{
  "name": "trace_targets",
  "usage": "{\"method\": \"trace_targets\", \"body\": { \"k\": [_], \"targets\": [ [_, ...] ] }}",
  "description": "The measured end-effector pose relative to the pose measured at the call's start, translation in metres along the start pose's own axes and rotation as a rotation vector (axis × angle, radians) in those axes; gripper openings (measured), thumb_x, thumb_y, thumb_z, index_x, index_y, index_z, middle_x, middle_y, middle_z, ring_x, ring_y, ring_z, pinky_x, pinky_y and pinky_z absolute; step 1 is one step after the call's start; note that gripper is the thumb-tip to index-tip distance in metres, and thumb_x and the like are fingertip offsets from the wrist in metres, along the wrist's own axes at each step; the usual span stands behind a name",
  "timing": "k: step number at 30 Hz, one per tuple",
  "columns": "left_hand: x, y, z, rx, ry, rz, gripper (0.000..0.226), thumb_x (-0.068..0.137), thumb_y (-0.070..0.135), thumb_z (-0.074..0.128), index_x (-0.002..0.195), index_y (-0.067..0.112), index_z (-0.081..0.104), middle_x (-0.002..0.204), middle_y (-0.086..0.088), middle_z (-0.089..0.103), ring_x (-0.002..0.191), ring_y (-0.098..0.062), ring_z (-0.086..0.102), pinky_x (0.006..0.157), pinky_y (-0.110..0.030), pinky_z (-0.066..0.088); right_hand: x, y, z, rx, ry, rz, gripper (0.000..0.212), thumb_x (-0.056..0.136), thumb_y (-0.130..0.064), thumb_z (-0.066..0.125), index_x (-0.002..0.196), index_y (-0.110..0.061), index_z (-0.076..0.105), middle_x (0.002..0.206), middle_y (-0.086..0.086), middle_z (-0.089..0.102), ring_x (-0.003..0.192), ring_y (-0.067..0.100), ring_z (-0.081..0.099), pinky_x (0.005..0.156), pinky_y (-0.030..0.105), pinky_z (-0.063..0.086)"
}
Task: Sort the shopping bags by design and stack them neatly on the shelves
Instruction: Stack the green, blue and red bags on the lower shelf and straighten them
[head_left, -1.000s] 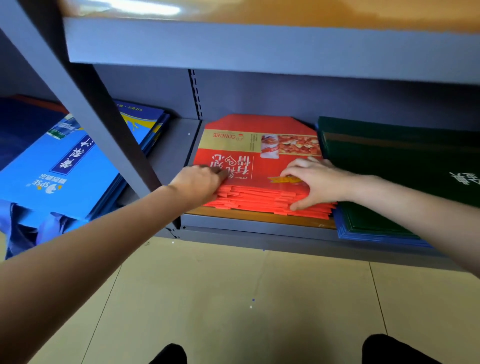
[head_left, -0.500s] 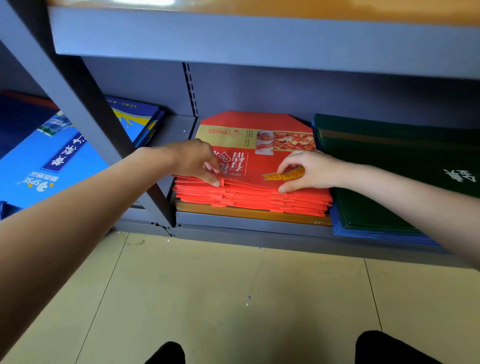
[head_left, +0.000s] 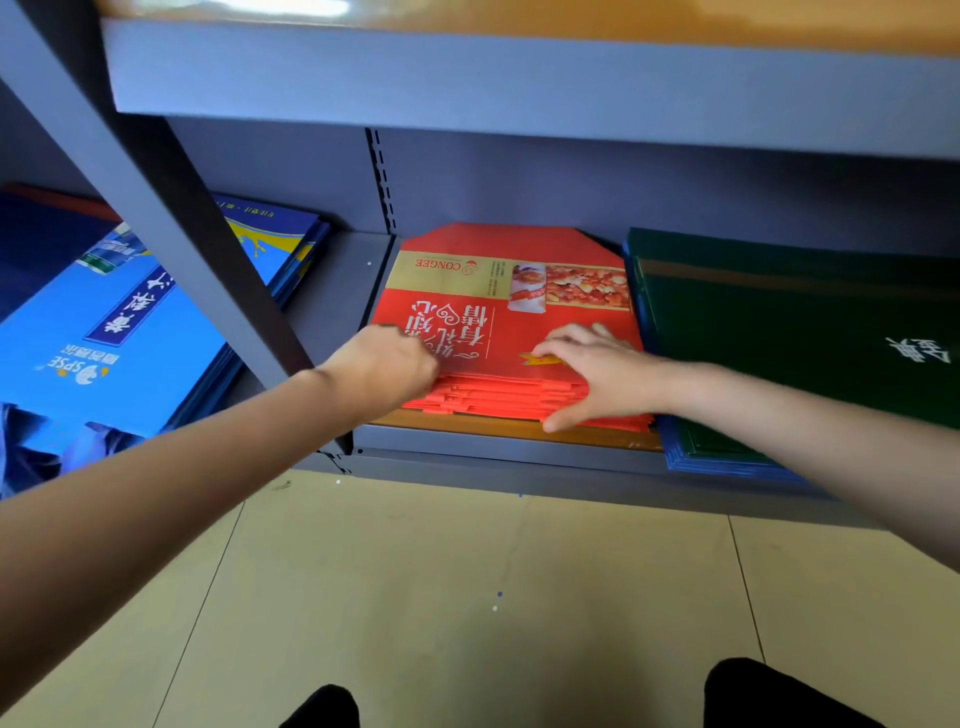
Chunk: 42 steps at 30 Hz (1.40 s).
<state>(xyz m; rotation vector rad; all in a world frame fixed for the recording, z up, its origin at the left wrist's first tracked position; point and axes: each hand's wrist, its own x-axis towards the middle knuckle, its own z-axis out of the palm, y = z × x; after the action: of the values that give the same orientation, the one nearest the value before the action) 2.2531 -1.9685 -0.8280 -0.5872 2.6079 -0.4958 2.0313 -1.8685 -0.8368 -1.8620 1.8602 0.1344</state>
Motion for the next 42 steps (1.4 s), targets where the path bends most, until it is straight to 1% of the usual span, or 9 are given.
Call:
{"method": "trace_targets", "body": {
  "k": [3,5,8,15,20,27,31,36,42],
  "targets": [
    [0.005,0.002,-0.005,-0.181,-0.1,-0.016,0.032,0.097,0.023,0.041,0.126,0.011,0.048,0.12,-0.01,0.058,0.101,-0.024,0.058,0.077,-0.032,0.047,-0.003,-0.001,0.018,-0.125,0.108,0.01,0.091,0.076,-0.055,0.068,0.147,-0.029,0.017,0.153,-0.001,0.011,0.138,0.024,0.012,0.111,0.046,0.019],
    [0.008,0.003,-0.01,-0.397,-0.285,-0.009,0.069,0.093,0.033,0.051,0.149,0.01,0.018,0.152,-0.014,0.025,0.135,-0.031,0.033,0.105,-0.043,0.038,-0.003,-0.004,0.025,-0.173,0.161,0.027,0.093,0.076,-0.056,0.066,0.148,-0.029,0.014,0.154,0.002,0.008,0.139,0.025,0.01,0.112,0.047,0.017],
    [0.016,0.006,-0.01,-0.469,-0.331,-0.038,0.098,0.086,0.051,0.058,0.15,0.026,-0.011,0.158,-0.004,-0.011,0.145,-0.031,-0.004,0.116,-0.054,0.012,-0.004,-0.005,0.03,-0.215,0.194,0.049,0.094,0.076,-0.059,0.065,0.149,-0.029,0.012,0.154,0.003,0.006,0.14,0.026,0.009,0.112,0.048,0.014],
    [0.031,0.015,0.011,-0.478,-0.137,-0.066,0.103,0.079,0.058,0.062,0.151,0.029,-0.005,0.159,-0.003,-0.006,0.145,-0.032,-0.002,0.114,-0.054,0.01,-0.001,-0.001,0.022,-0.295,0.202,0.05,0.101,0.075,-0.066,0.062,0.15,-0.024,0.009,0.155,0.005,0.005,0.141,0.029,0.008,0.113,0.052,0.008],
    [0.025,-0.005,0.006,-0.569,-0.263,-0.236,0.121,0.065,0.061,0.073,0.146,0.041,-0.014,0.157,-0.003,-0.02,0.142,-0.041,-0.013,0.109,-0.065,0.007,-0.015,0.007,-0.004,-0.181,0.087,0.041,0.104,0.069,-0.066,0.067,0.149,-0.03,0.011,0.155,0.001,0.003,0.141,0.028,0.006,0.114,0.051,0.007],
    [0.017,-0.034,0.022,-0.711,-0.373,-0.332,0.129,0.061,0.058,0.077,0.149,0.029,-0.012,0.157,-0.015,-0.006,0.142,-0.034,0.02,0.113,-0.047,0.026,-0.055,0.038,-0.041,0.191,0.178,0.204,0.078,0.074,-0.033,0.078,0.139,-0.024,0.036,0.135,0.004,0.043,0.103,0.018,0.06,0.094,0.029,0.044],
    [0.023,-0.033,0.014,-0.672,-0.397,-0.314,0.129,0.063,0.055,0.079,0.149,0.028,-0.015,0.156,-0.012,0.009,0.138,-0.031,0.03,0.109,-0.042,0.032,-0.054,0.041,-0.032,0.055,0.053,0.21,0.069,0.077,-0.035,0.075,0.135,-0.025,0.039,0.108,-0.006,0.057,0.097,0.013,0.05,0.087,0.027,0.041],
    [0.024,-0.041,0.02,-0.721,-0.442,-0.314,0.133,0.058,0.055,0.082,0.149,0.029,-0.012,0.151,-0.006,0.032,0.131,-0.028,0.041,0.104,-0.037,0.04,-0.049,0.024,-0.028,-0.197,-0.064,0.201,0.082,0.078,-0.043,0.073,0.142,-0.024,0.026,0.116,0.004,0.056,0.107,0.019,0.039,0.082,0.032,0.037],
    [0.018,-0.033,0.021,-0.823,-0.45,-0.367,0.134,0.061,0.042,0.085,0.147,0.034,-0.018,0.143,-0.015,0.033,0.088,-0.017,0.053,0.061,-0.022,0.05,-0.041,0.014,-0.013,-0.319,-0.082,0.237,0.102,0.076,-0.046,0.073,0.149,-0.024,0.004,0.127,0.013,0.044,0.12,0.027,0.031,0.093,0.037,0.031]
  ]
}}
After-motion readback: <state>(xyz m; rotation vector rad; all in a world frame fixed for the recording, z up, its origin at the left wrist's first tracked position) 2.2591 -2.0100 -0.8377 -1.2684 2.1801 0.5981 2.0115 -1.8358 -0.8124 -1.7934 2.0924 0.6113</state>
